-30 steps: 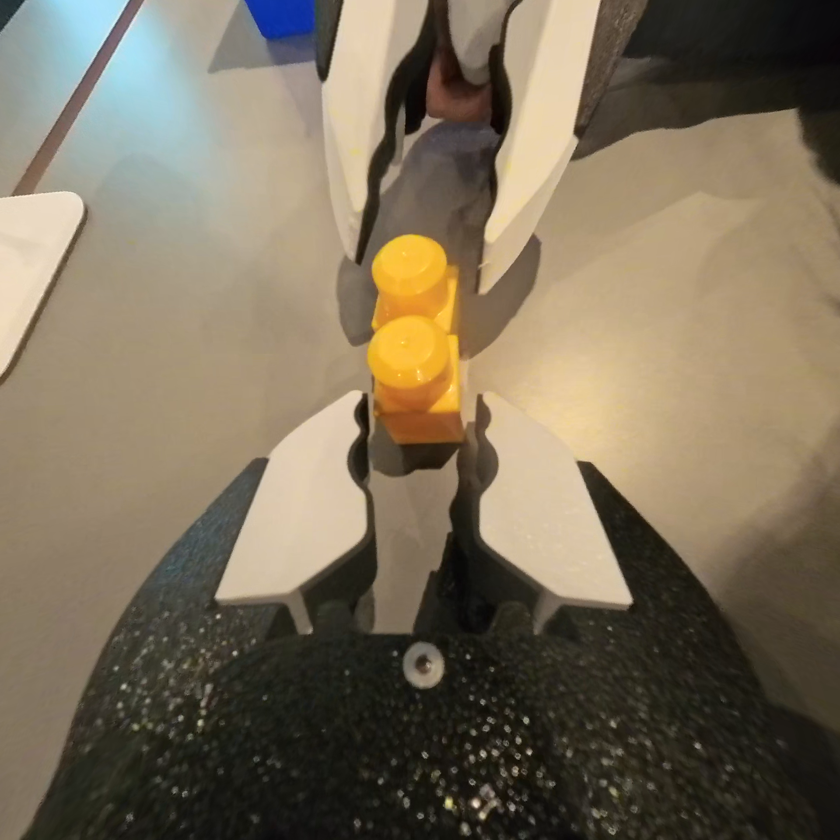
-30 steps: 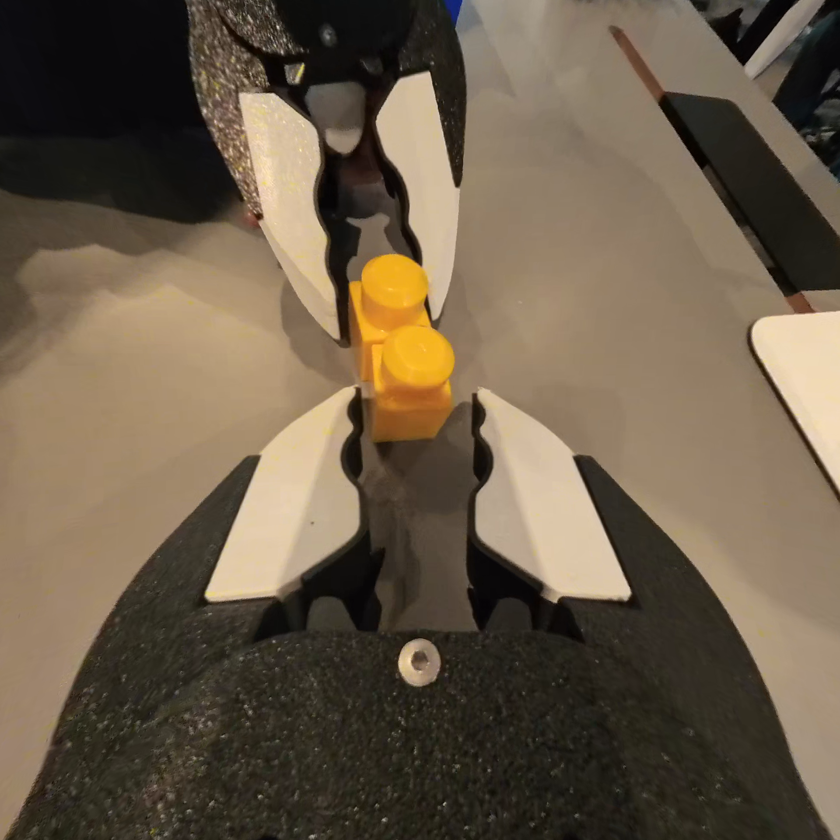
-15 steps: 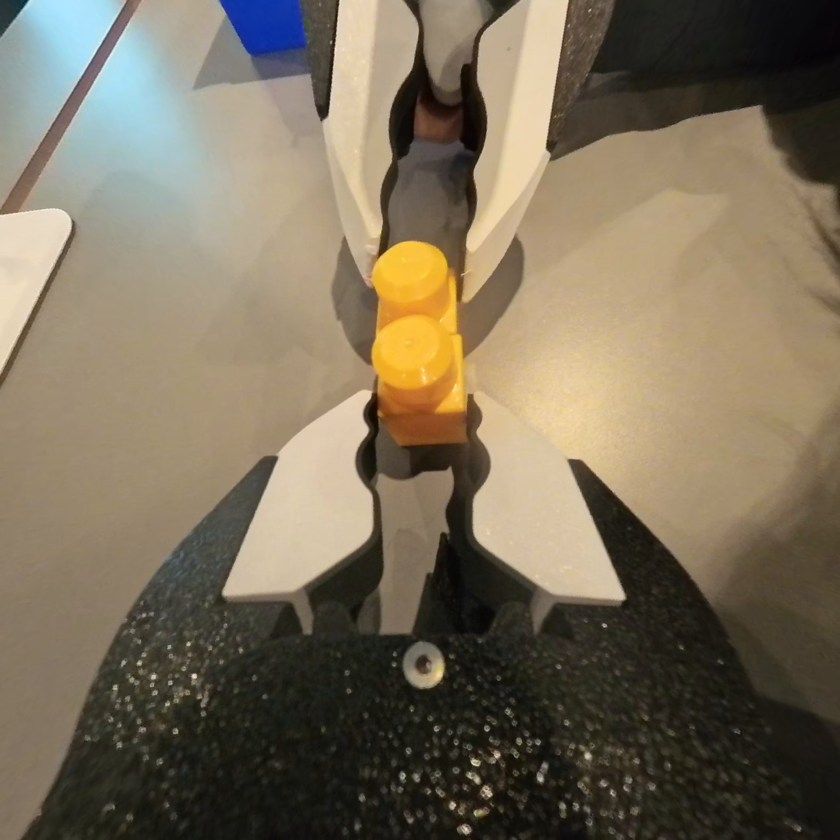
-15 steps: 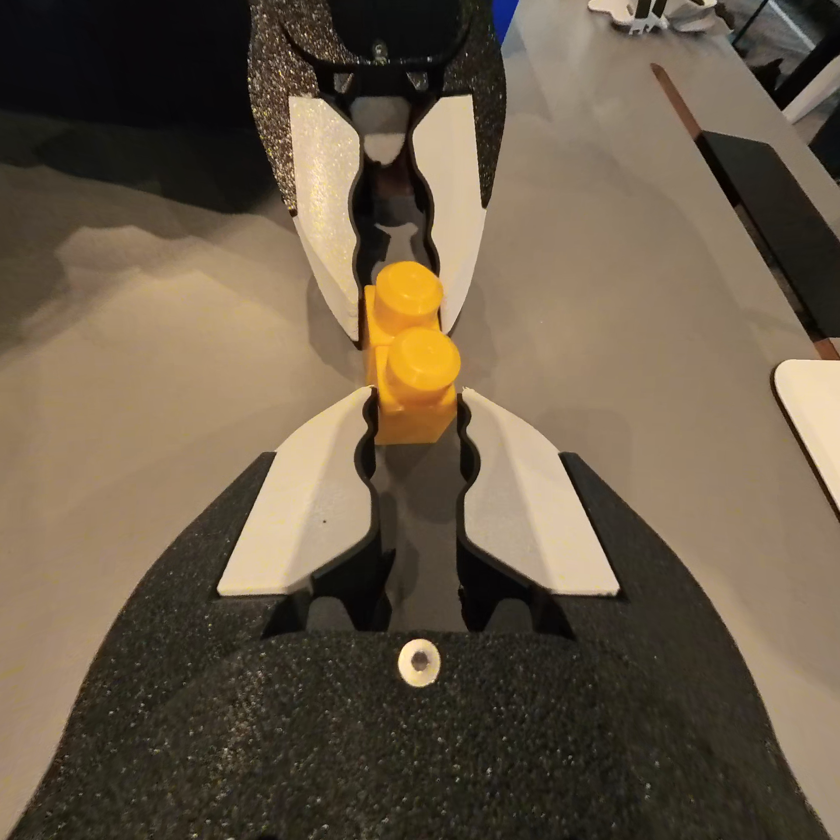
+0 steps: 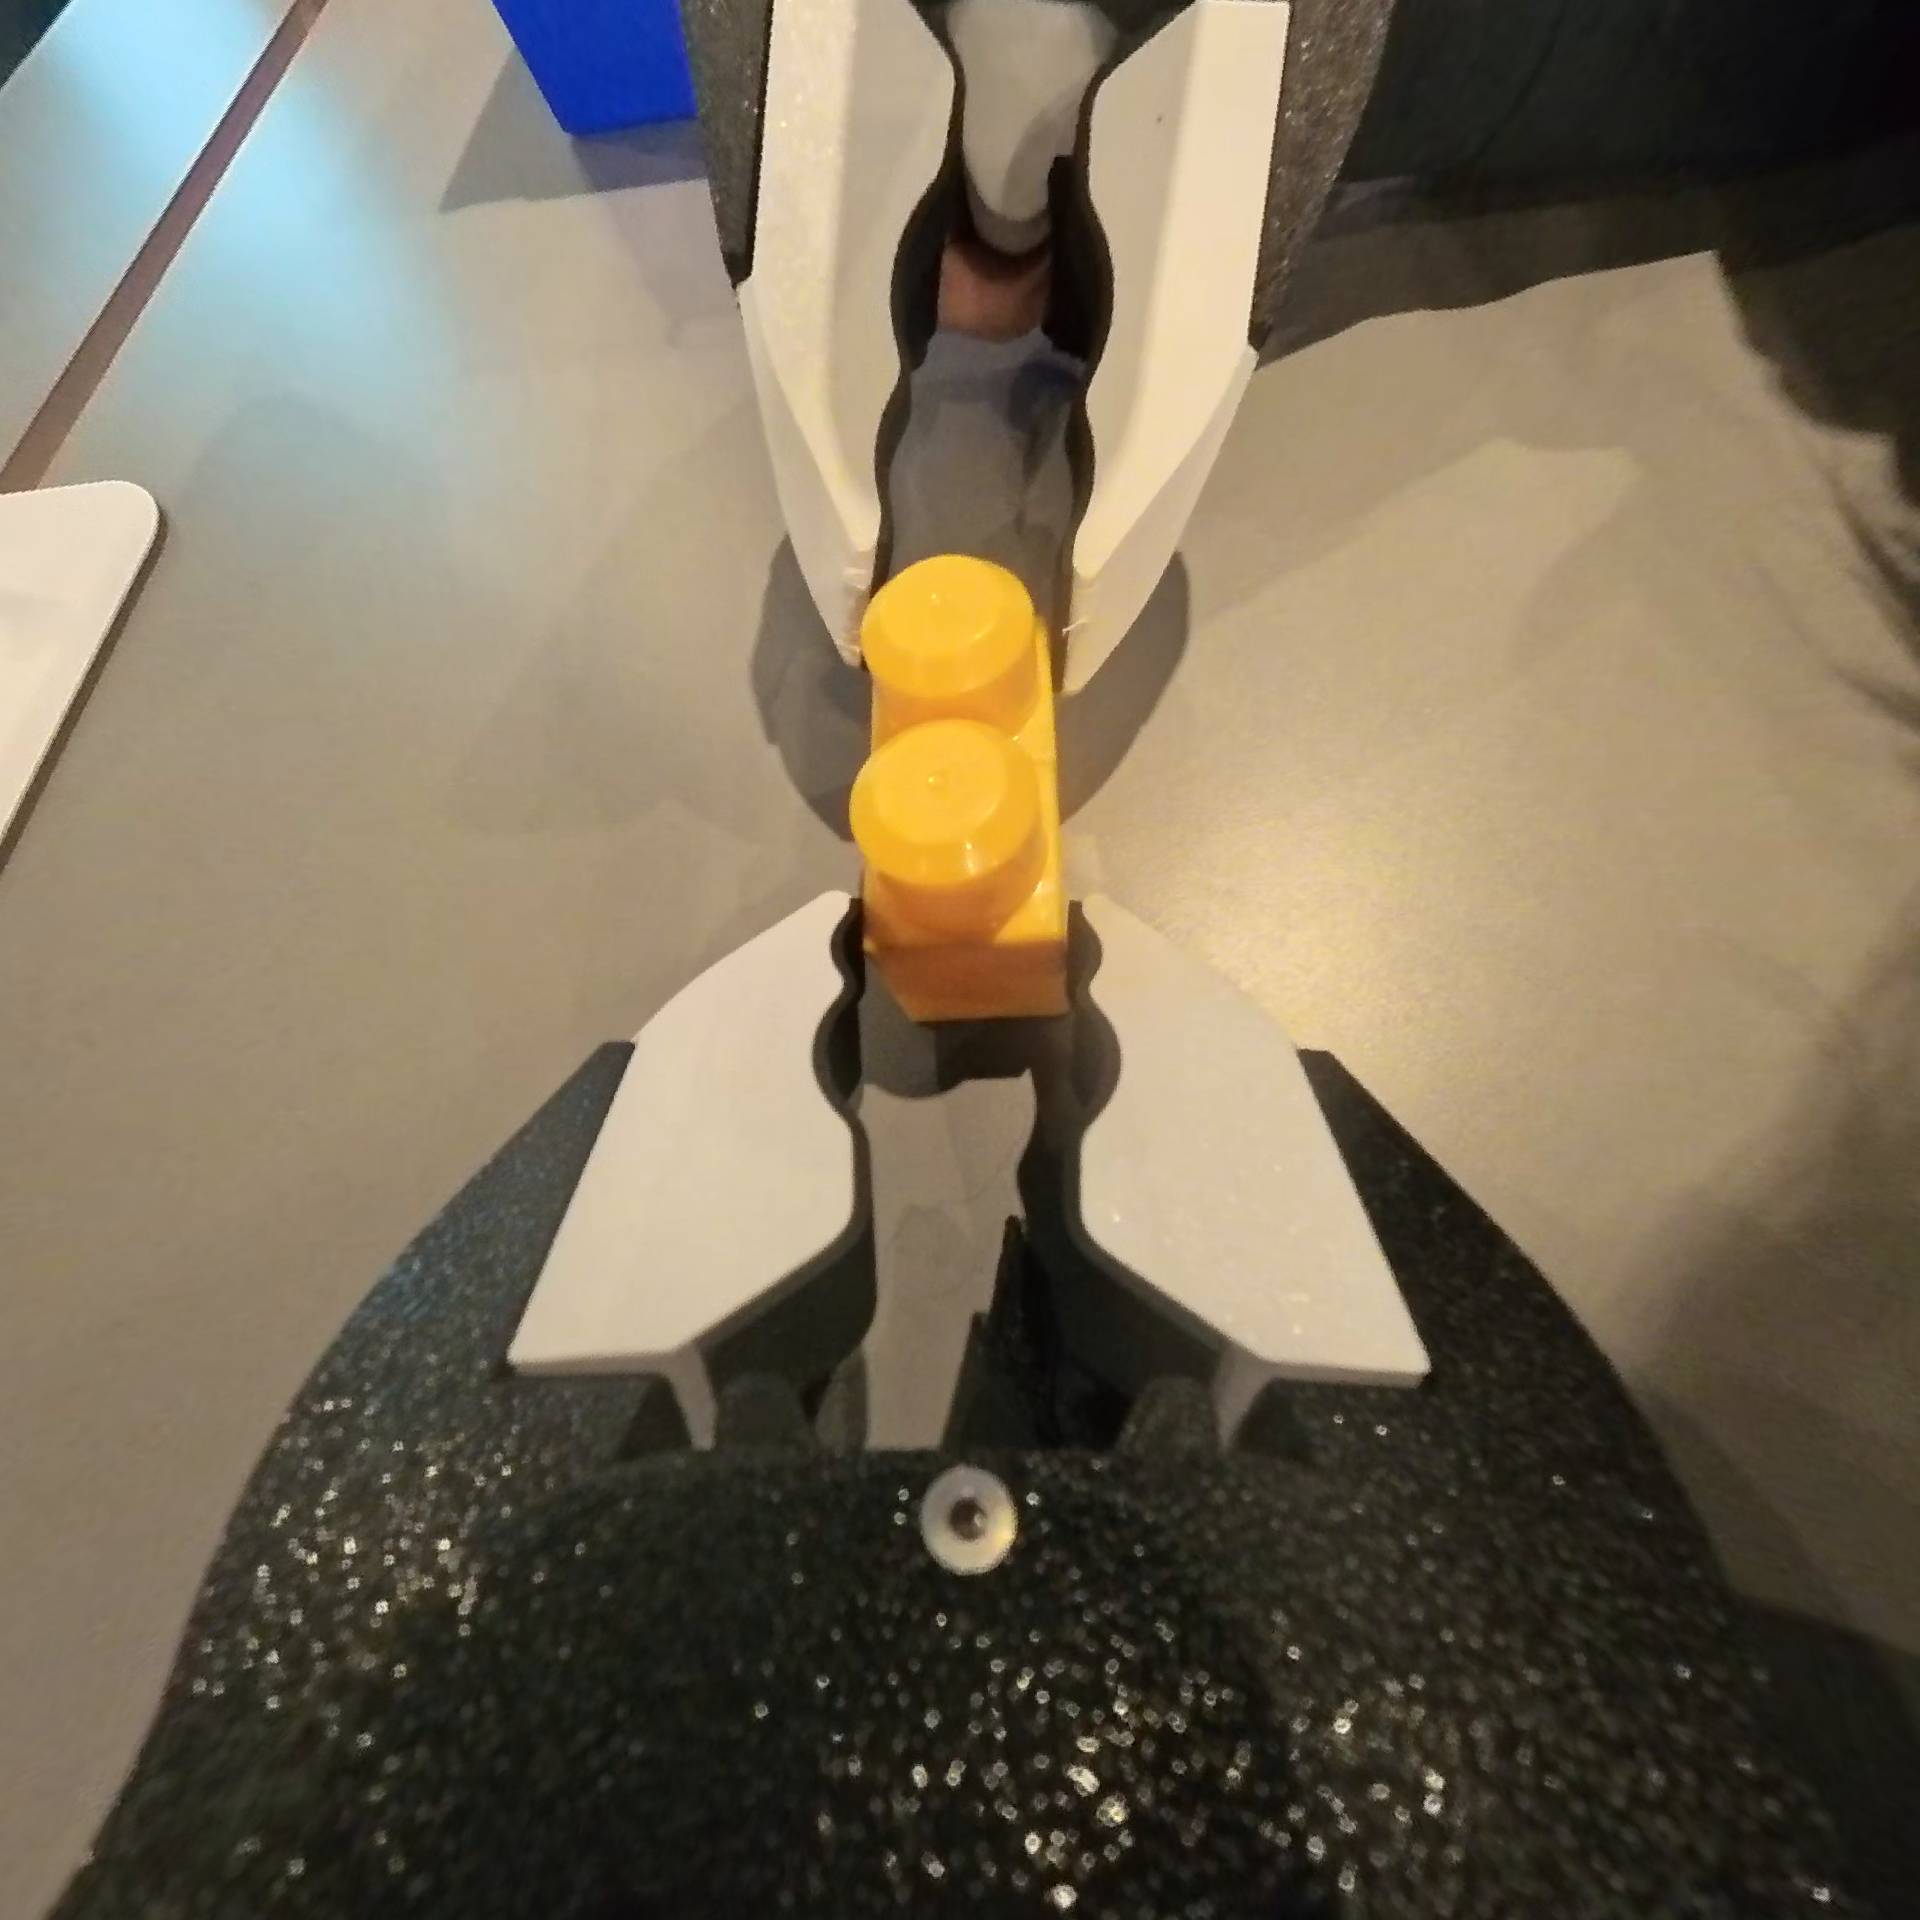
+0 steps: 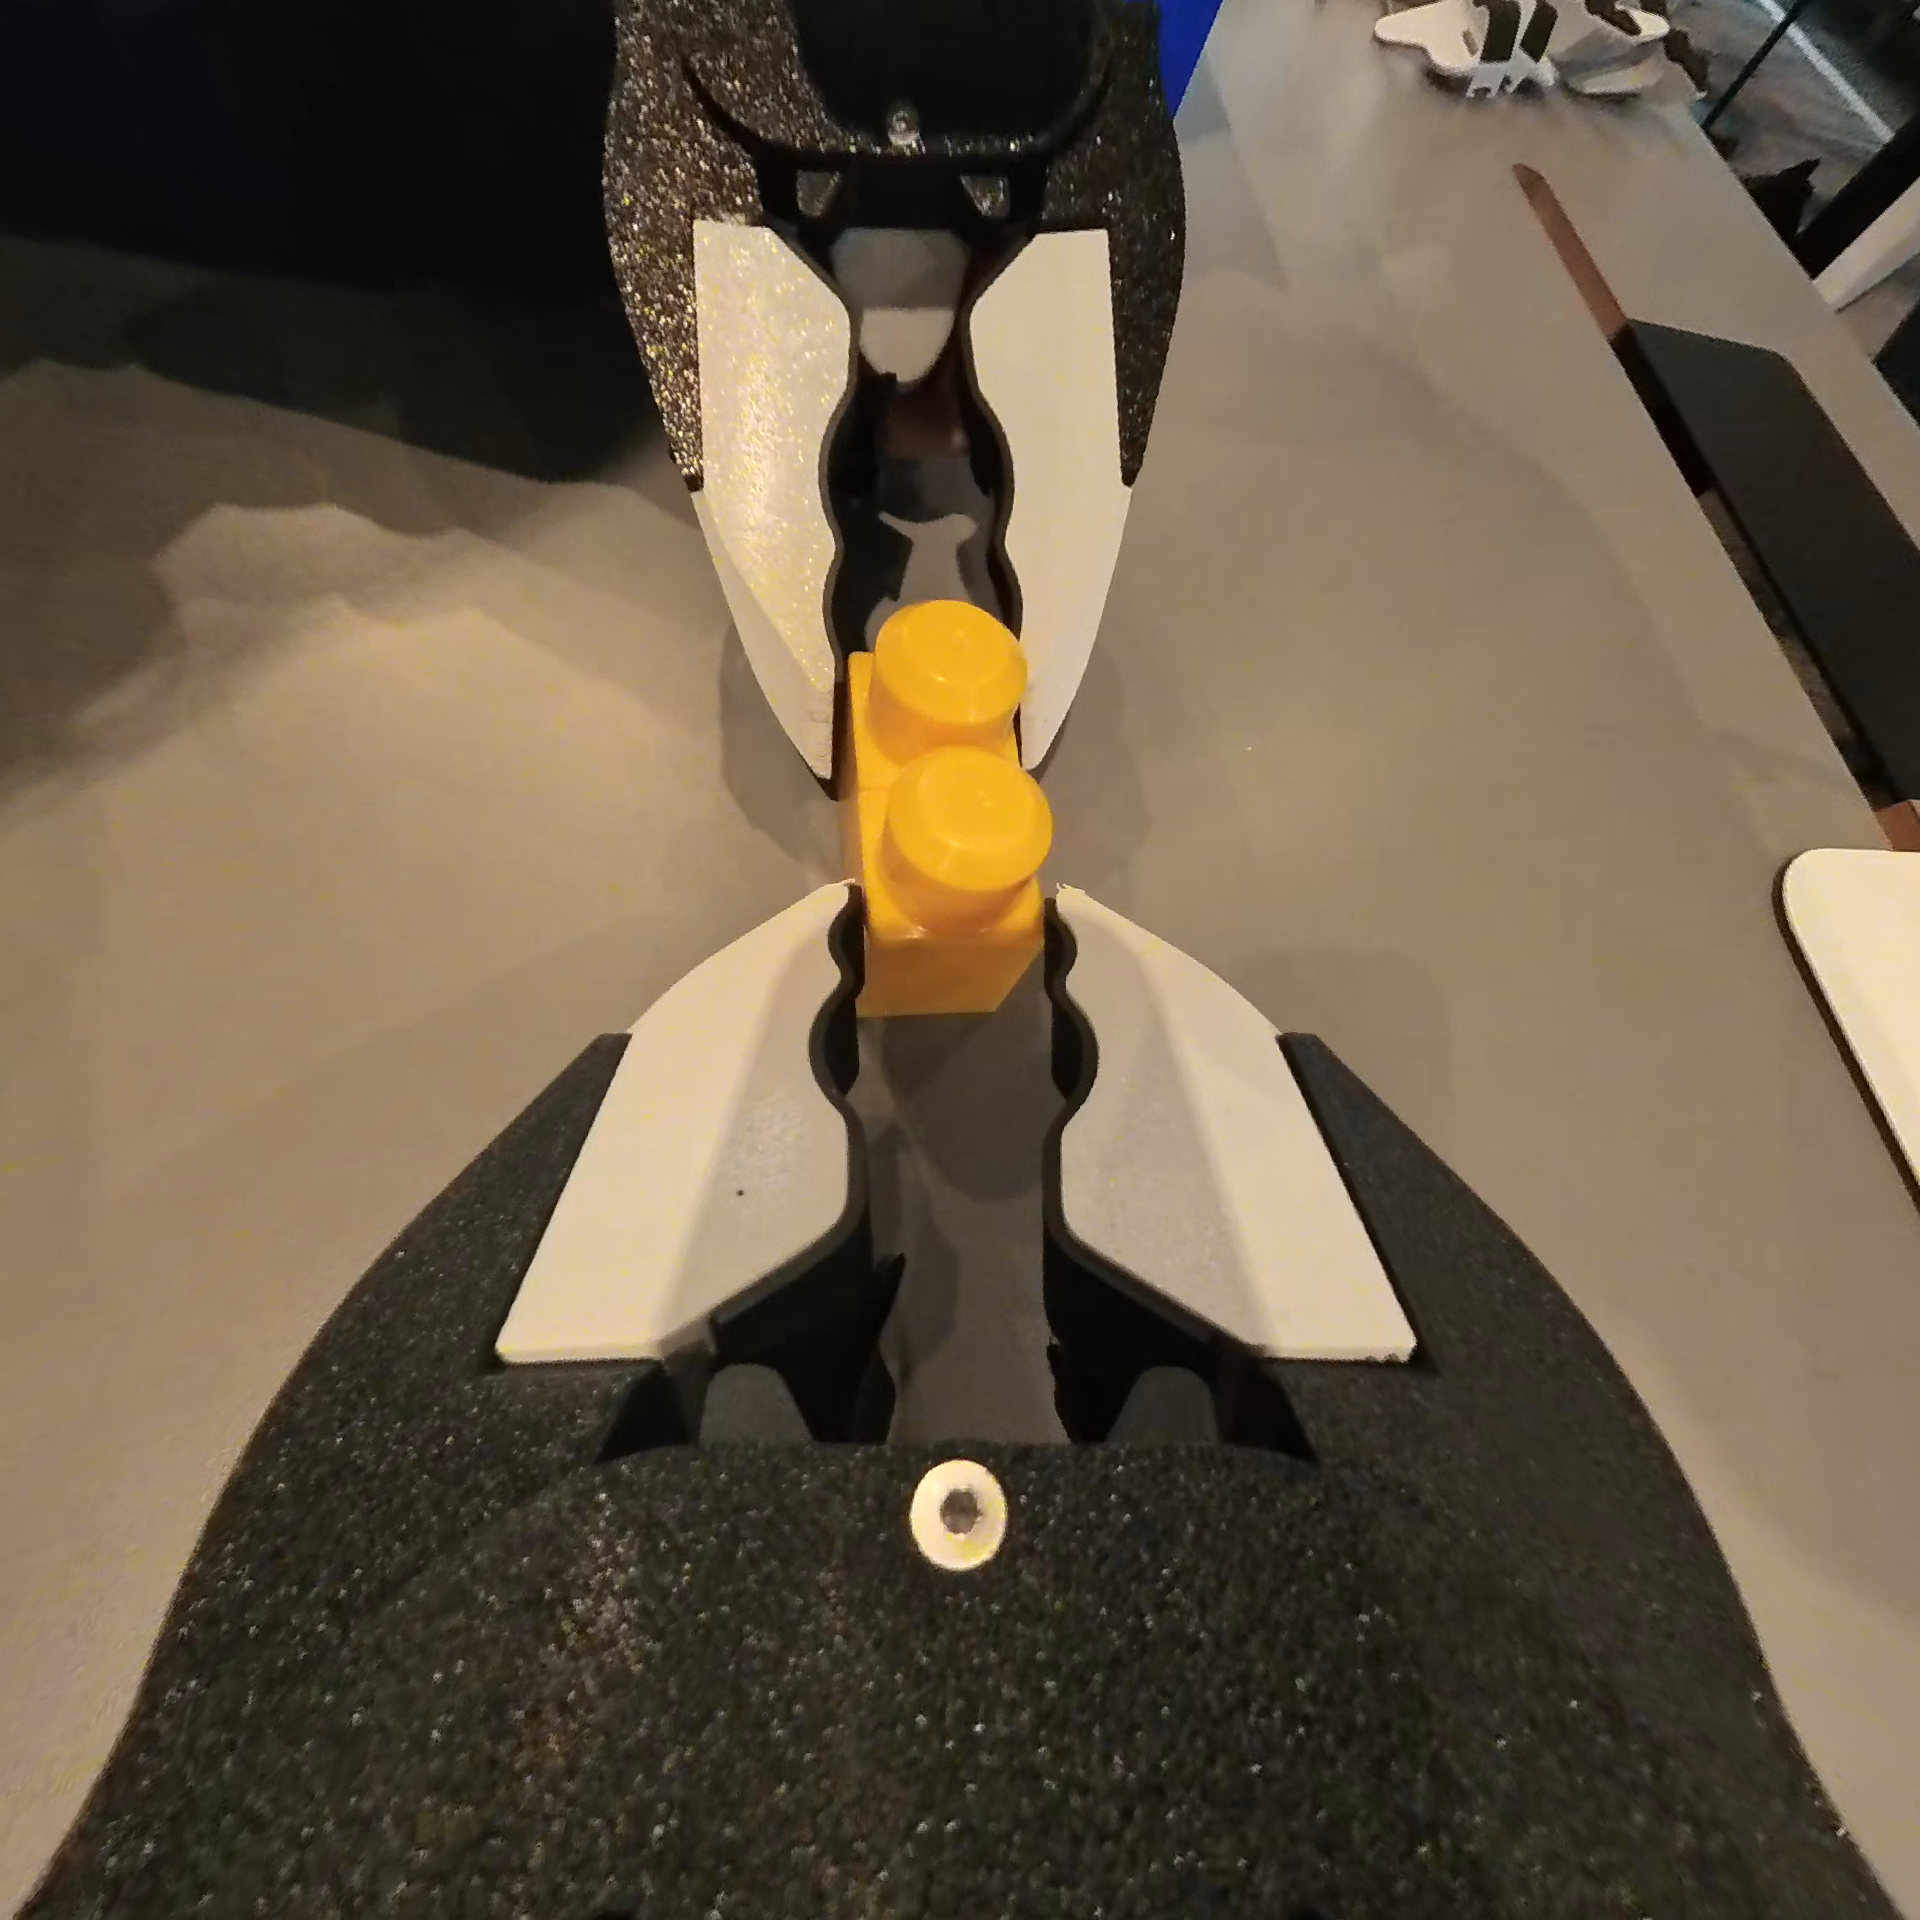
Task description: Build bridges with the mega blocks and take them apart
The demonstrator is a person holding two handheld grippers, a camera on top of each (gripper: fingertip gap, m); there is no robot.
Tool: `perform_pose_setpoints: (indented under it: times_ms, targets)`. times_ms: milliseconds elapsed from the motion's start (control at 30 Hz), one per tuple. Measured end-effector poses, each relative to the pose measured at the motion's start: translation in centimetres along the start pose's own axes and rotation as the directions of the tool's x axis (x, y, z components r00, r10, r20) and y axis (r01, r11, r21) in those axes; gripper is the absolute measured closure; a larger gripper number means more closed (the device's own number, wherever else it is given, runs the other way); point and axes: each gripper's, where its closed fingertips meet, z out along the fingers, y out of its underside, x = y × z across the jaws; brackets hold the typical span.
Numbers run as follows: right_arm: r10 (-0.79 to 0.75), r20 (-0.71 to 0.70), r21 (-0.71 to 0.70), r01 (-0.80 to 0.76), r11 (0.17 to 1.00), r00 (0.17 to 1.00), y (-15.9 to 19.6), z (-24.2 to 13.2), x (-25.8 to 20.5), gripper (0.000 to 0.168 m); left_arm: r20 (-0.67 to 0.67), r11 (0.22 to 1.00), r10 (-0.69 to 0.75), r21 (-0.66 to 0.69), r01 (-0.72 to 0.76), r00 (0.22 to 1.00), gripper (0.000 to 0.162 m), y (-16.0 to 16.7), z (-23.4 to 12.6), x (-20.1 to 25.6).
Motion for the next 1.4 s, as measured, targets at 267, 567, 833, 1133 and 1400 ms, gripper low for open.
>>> perform_pose_setpoints:
  times_ms: [267, 567, 833, 1133, 1400]
  targets:
    - [0.001, -0.004, 0.003, -0.001, 1.000, 1.000, 0.01, 0.01, 0.06, 0.135, -0.008, 1.000, -0.007, 0.006, 0.008, 1.000, 0.126, -0.01, 0.01, 0.00]
    - [0.009, -0.007, 0.009, -0.009, 1.000, 1.000, 0.02, 0.01, 0.07, 0.135, 0.003, 1.000, -0.020, 0.008, 0.020, 1.000, 0.126, 0.08, 0.00, -0.18]
    - [0.007, -0.012, 0.012, -0.007, 1.000, 1.000, 0.03, 0.02, 0.17, 0.135, -0.014, 1.000, -0.022, 0.012, 0.022, 1.000, 0.126, 0.01, 0.03, 0.10]
    - [0.005, -0.004, 0.016, -0.005, 1.000, 1.000, 0.00, 0.03, 0.09, 0.135, -0.025, 0.999, -0.025, 0.019, 0.025, 0.999, 0.126, -0.05, 0.05, 0.21]
    - [0.010, 0.003, 0.034, -0.010, 0.999, 1.000, -0.25, -0.09, 0.05, 0.133, -0.033, 0.999, -0.035, 0.030, 0.036, 0.999, 0.123, -0.13, 0.02, 0.27]
